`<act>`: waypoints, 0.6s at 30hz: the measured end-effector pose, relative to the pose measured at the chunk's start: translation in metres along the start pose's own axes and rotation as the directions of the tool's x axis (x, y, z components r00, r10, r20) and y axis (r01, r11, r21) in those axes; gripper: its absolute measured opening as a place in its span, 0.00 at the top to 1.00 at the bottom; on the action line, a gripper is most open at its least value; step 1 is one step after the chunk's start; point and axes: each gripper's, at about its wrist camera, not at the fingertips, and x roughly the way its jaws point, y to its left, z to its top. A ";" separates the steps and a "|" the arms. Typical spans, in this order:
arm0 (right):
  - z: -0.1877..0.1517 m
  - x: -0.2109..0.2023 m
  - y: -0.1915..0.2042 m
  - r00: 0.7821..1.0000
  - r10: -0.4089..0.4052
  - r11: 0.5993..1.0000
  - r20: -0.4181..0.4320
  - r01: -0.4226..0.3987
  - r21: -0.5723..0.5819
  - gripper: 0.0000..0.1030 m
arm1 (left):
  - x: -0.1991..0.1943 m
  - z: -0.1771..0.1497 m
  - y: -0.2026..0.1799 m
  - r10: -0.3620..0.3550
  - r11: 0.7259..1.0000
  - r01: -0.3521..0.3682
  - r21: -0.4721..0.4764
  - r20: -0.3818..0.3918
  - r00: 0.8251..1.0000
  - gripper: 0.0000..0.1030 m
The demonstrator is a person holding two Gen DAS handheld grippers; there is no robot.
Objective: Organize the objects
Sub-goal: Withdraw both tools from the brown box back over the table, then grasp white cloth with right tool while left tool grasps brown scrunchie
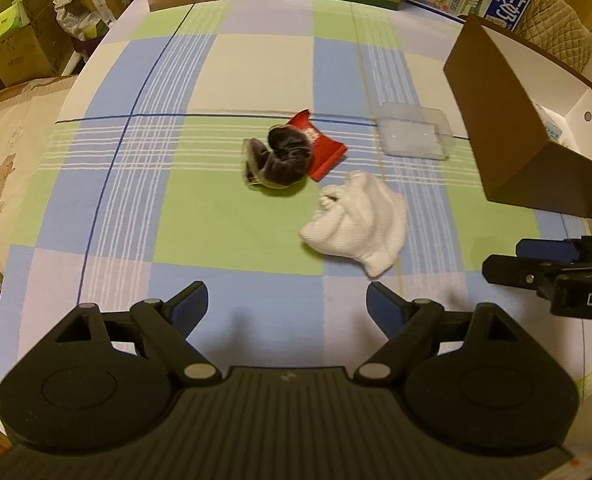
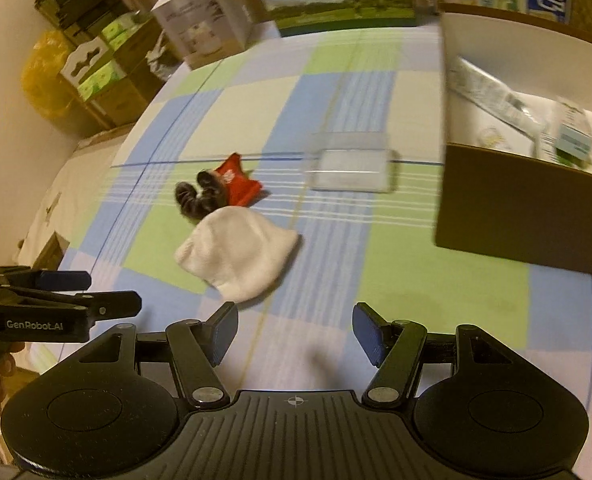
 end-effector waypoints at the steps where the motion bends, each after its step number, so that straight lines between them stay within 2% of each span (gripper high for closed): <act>1: 0.001 0.004 0.004 1.000 -0.002 1.000 -0.006 0.002 -0.012 0.35 | 0.002 0.000 0.003 0.000 1.000 0.000 0.000 -0.002 1.000 0.19; 7: 0.007 0.031 0.021 1.000 -0.005 0.999 -0.023 0.004 -0.046 0.23 | 0.012 0.006 0.020 -0.002 1.000 0.002 0.003 -0.011 1.000 0.19; 18: 0.026 0.076 0.048 1.000 -0.008 0.990 0.002 0.008 -0.144 0.20 | 0.031 0.017 0.050 0.000 1.000 0.000 0.010 -0.017 1.000 0.19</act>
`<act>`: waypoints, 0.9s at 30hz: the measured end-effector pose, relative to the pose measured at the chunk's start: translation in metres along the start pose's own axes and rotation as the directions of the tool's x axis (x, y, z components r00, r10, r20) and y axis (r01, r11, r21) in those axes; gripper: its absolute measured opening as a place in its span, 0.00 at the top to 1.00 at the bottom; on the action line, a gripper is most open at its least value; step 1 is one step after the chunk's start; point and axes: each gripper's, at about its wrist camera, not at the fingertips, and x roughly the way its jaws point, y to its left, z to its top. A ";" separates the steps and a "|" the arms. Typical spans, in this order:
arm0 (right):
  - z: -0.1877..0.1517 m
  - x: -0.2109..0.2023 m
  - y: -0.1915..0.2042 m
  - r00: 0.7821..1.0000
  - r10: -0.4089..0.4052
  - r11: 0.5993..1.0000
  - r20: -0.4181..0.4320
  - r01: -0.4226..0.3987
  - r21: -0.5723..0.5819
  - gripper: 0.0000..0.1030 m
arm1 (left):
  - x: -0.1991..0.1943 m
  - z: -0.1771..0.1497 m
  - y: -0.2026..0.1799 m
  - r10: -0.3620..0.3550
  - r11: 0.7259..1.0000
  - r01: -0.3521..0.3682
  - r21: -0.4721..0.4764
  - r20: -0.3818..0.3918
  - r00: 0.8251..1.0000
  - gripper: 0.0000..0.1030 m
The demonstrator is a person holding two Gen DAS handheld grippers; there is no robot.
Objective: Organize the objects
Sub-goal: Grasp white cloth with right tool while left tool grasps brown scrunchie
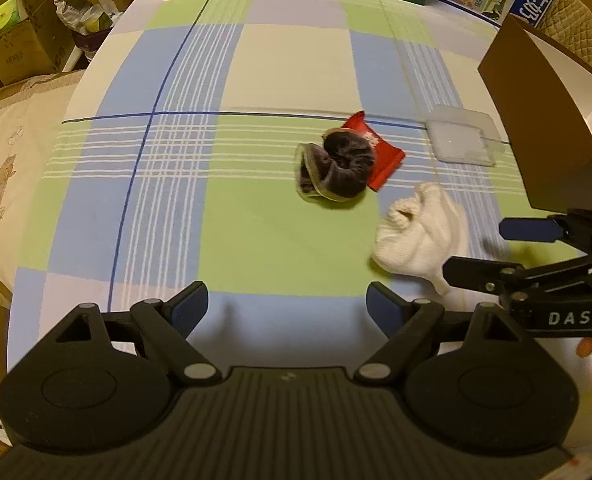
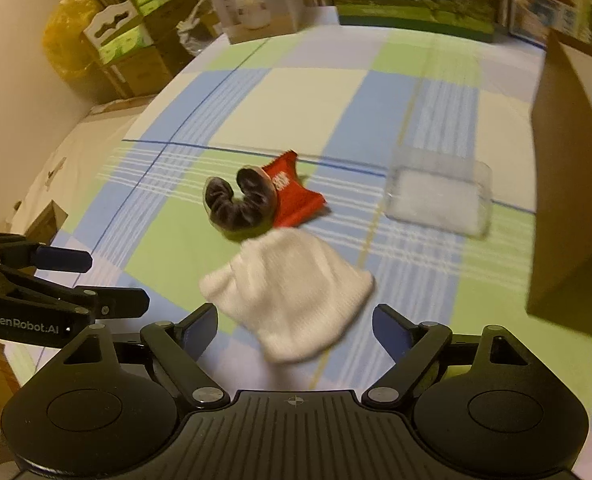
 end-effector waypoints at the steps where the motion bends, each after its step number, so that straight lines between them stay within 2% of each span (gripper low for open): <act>1: 0.001 0.004 0.002 1.000 -0.005 1.000 0.005 0.005 -0.008 0.20 | 0.001 0.001 0.003 0.002 1.000 -0.002 -0.001 0.001 1.000 0.19; 7: 0.002 0.025 0.009 1.000 -0.019 0.997 0.023 0.021 -0.072 0.20 | 0.011 0.006 0.022 0.010 1.000 -0.010 -0.015 0.003 1.000 0.19; 13: -0.001 0.035 0.005 0.999 -0.012 0.999 0.047 0.014 -0.040 0.20 | 0.021 0.010 0.034 0.010 1.000 -0.010 -0.015 0.004 1.000 0.19; 15: -0.004 0.037 0.007 0.999 -0.013 0.998 0.040 0.015 -0.062 0.21 | 0.024 0.012 0.035 0.001 1.000 -0.001 -0.009 0.007 1.000 0.19; 19: -0.007 0.035 0.016 0.998 -0.031 0.990 0.051 0.038 -0.137 0.50 | 0.028 0.017 0.034 -0.018 1.000 0.018 0.010 0.016 1.000 0.19; 22: -0.007 0.032 0.014 0.997 -0.033 0.991 0.063 0.041 -0.127 0.64 | 0.030 0.020 0.032 -0.032 0.999 0.032 0.026 0.019 0.999 0.19; 23: -0.007 0.031 0.012 0.997 -0.035 0.993 0.065 0.042 -0.112 0.68 | 0.031 0.021 0.031 -0.038 0.999 0.038 0.032 0.021 0.999 0.19; 27: -0.010 0.022 0.003 0.995 -0.076 0.996 0.064 0.079 -0.041 0.69 | 0.034 0.024 0.026 -0.066 0.996 0.065 0.065 0.023 0.998 0.19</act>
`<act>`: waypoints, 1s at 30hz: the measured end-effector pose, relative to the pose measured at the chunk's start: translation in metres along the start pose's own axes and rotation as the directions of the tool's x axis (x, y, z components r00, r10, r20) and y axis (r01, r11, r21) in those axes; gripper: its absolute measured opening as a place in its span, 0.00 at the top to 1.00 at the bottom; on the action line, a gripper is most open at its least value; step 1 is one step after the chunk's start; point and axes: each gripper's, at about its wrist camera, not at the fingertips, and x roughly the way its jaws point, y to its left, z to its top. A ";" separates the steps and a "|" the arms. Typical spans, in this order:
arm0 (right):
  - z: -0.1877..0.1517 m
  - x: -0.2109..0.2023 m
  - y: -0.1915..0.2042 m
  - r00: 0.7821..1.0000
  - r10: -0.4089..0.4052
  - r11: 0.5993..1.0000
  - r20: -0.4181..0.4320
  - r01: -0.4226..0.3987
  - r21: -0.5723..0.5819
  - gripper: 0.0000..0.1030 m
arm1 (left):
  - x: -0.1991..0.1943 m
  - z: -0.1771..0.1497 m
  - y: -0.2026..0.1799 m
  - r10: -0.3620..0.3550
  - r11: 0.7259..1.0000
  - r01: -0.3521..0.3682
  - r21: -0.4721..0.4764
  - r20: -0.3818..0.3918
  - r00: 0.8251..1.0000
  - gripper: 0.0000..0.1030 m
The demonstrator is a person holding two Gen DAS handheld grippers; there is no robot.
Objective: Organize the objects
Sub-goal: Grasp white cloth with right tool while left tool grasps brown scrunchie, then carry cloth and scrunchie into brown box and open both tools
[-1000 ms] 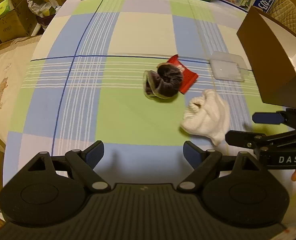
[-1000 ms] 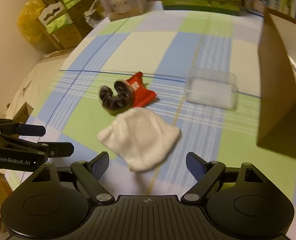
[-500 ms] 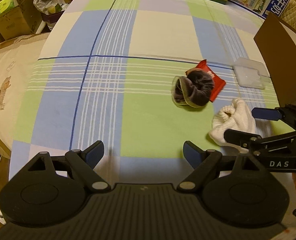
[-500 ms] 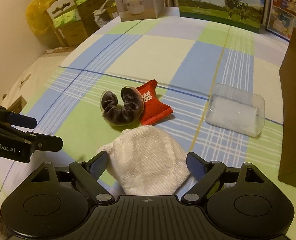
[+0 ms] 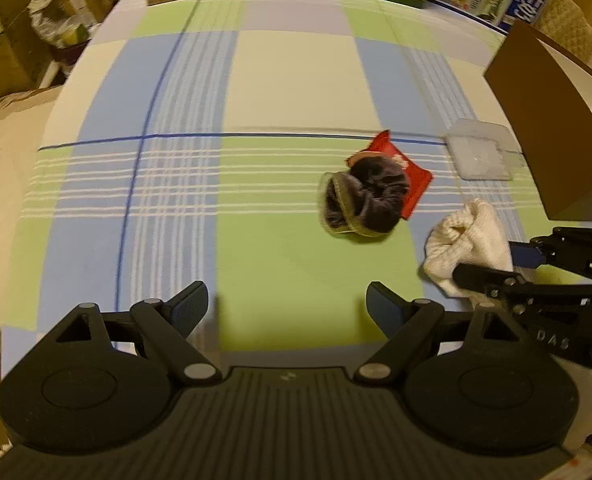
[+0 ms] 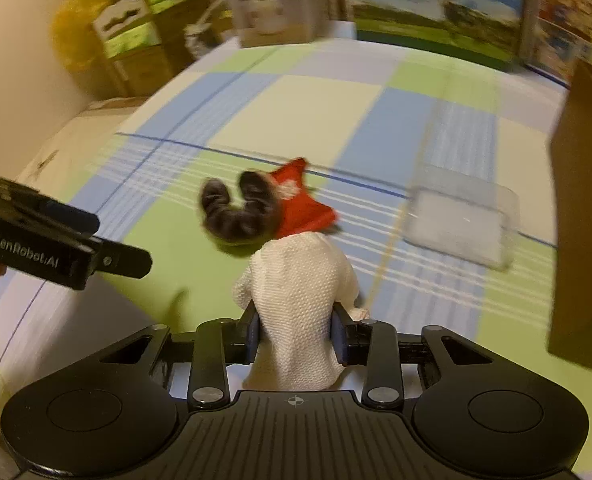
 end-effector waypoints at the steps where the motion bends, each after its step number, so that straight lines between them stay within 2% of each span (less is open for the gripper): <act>1: -0.001 -0.003 -0.003 1.000 -0.013 1.000 -0.001 0.013 0.018 0.69 | 0.001 0.001 -0.002 -0.008 1.000 0.008 0.010 0.002 1.000 0.19; 7: -0.016 -0.032 -0.035 0.996 -0.091 0.978 0.004 0.088 0.190 0.69 | 0.011 0.010 -0.020 -0.061 0.994 0.057 0.095 0.035 0.998 0.20; 12: -0.030 -0.059 -0.060 0.988 -0.155 0.943 0.014 0.144 0.301 0.68 | 0.022 0.022 -0.032 -0.087 0.982 0.074 0.174 0.069 0.994 0.22; 18: -0.048 -0.083 -0.084 0.975 -0.221 0.892 0.009 0.199 0.407 0.68 | 0.041 0.039 -0.039 -0.096 0.976 0.080 0.204 0.069 0.993 0.25; 20: -0.053 -0.089 -0.089 0.971 -0.240 0.878 0.002 0.216 0.427 0.68 | 0.046 0.042 -0.042 -0.091 0.974 0.074 0.213 0.068 0.994 0.28; 22: -0.057 -0.094 -0.093 0.968 -0.250 0.867 0.000 0.224 0.445 0.68 | 0.051 0.043 -0.044 -0.082 0.974 0.066 0.218 0.062 0.995 0.38; 23: -0.059 -0.096 -0.095 0.967 -0.254 0.862 0.000 0.227 0.453 0.68 | 0.053 0.043 -0.044 -0.083 0.973 0.069 0.219 0.058 0.995 0.39; 25: -0.061 -0.100 -0.098 0.965 -0.262 0.855 -0.002 0.233 0.462 0.68 | 0.056 0.043 -0.043 -0.092 0.973 0.080 0.216 0.046 0.995 0.48; 30: -0.063 -0.108 -0.102 0.964 -0.265 0.852 0.005 0.232 0.469 0.68 | 0.051 0.038 -0.042 -0.108 0.972 0.093 0.214 0.062 0.992 0.63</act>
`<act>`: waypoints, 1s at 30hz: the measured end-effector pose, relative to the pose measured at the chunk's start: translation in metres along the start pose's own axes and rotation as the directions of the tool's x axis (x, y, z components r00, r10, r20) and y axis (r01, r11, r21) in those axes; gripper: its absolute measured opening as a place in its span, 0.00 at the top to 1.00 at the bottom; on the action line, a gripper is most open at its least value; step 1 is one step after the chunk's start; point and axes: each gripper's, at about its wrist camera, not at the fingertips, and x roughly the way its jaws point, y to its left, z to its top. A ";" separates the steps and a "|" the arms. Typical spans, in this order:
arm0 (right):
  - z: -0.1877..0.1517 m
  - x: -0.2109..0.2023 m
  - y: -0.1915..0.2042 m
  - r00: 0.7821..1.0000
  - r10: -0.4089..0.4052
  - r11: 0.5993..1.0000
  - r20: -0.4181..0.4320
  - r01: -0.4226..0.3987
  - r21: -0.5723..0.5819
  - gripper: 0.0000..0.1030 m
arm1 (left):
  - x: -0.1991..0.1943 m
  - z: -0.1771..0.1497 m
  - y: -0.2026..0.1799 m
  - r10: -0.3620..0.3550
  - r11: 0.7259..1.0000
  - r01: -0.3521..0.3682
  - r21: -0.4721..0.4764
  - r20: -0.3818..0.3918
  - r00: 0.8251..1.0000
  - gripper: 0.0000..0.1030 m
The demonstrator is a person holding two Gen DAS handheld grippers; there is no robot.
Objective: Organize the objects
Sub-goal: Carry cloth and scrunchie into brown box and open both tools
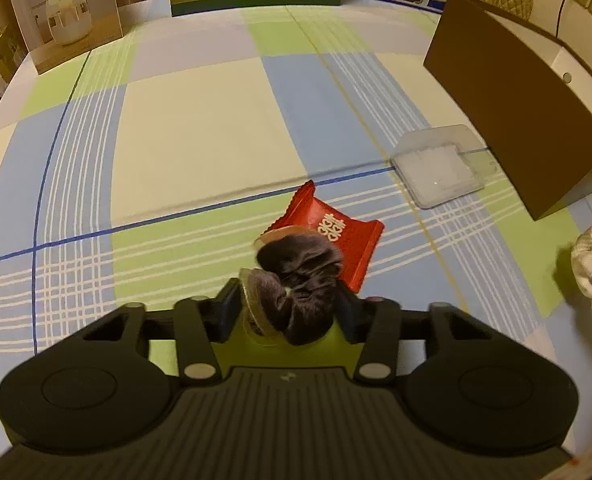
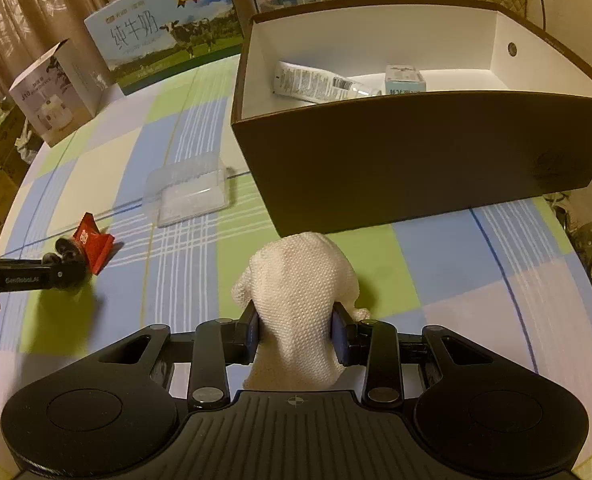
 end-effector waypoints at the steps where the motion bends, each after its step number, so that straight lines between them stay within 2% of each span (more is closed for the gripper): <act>1: 0.000 0.000 0.001 1.000 0.001 1.000 0.001 -0.001 -0.003 0.68 | -0.002 -0.001 0.000 0.000 1.000 0.000 -0.003 0.006 1.000 0.67; 6: 0.002 -0.004 0.003 1.000 0.019 1.000 0.009 -0.019 -0.024 0.68 | -0.014 -0.007 0.003 0.005 1.000 -0.005 -0.017 0.014 1.000 0.76; 17: 0.001 -0.020 0.006 0.996 0.077 0.995 0.034 -0.075 -0.058 0.68 | -0.051 -0.021 -0.002 0.032 0.997 -0.030 -0.070 0.030 0.999 0.76; 22: 0.002 -0.033 -0.003 0.994 0.099 0.994 0.055 -0.096 -0.054 0.68 | -0.070 -0.025 -0.020 0.028 0.997 -0.024 -0.067 0.049 0.998 0.76; 30: 0.009 -0.059 -0.031 0.988 0.121 0.992 0.100 -0.117 -0.043 0.68 | -0.098 -0.025 -0.071 -0.032 0.999 0.035 -0.037 0.069 0.997 0.76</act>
